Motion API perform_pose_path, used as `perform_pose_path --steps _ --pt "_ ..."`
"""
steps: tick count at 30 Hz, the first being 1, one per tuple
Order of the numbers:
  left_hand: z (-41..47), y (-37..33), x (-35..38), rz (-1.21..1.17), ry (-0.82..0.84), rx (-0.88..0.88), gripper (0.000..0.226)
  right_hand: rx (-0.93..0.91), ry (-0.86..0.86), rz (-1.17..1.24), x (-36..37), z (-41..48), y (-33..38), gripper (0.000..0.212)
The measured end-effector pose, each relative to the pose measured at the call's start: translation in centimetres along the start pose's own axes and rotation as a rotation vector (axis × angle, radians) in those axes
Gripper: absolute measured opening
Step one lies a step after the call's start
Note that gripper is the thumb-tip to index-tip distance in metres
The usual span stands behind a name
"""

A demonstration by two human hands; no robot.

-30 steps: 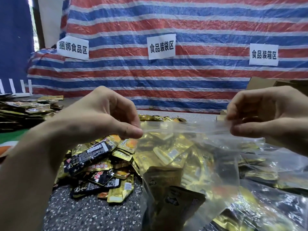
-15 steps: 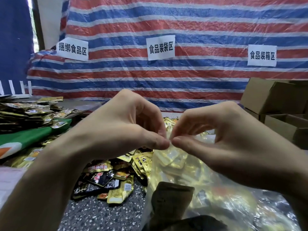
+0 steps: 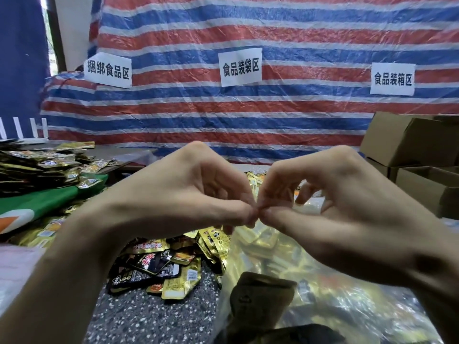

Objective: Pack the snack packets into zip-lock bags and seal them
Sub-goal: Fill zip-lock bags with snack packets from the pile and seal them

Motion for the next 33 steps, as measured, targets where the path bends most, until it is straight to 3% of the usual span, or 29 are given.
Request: perform_pose_path --steps 7,10,14,19,33 --pt "0.4 0.3 0.5 0.082 -0.140 0.041 0.014 0.014 -0.014 -0.011 0.1 -0.2 -0.2 0.020" --pt "0.6 0.7 0.7 -0.016 -0.063 0.001 0.010 -0.004 0.001 -0.025 -0.1 -0.3 -0.2 0.025" --pt "0.5 0.8 0.5 -0.089 0.050 0.027 0.024 -0.040 0.014 -0.009 -0.5 -0.2 -0.5 0.010" --pt "-0.1 1.1 -0.7 -0.101 0.053 0.063 0.016 -0.014 0.114 0.138 -0.7 0.1 -0.8 0.019" --pt "-0.7 2.5 -1.6 -0.153 0.013 0.006 0.019 0.045 0.178 0.167 -0.9 0.3 -2.6 0.016"
Point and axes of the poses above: each hand's wrist, its own z-axis towards the middle knuckle, its own x-axis out of the palm, y = z × x, the point moved 2 cm from there along z, towards the middle knuckle, and after that the axes turned 6 degrees about z, right-handed, at the moved point
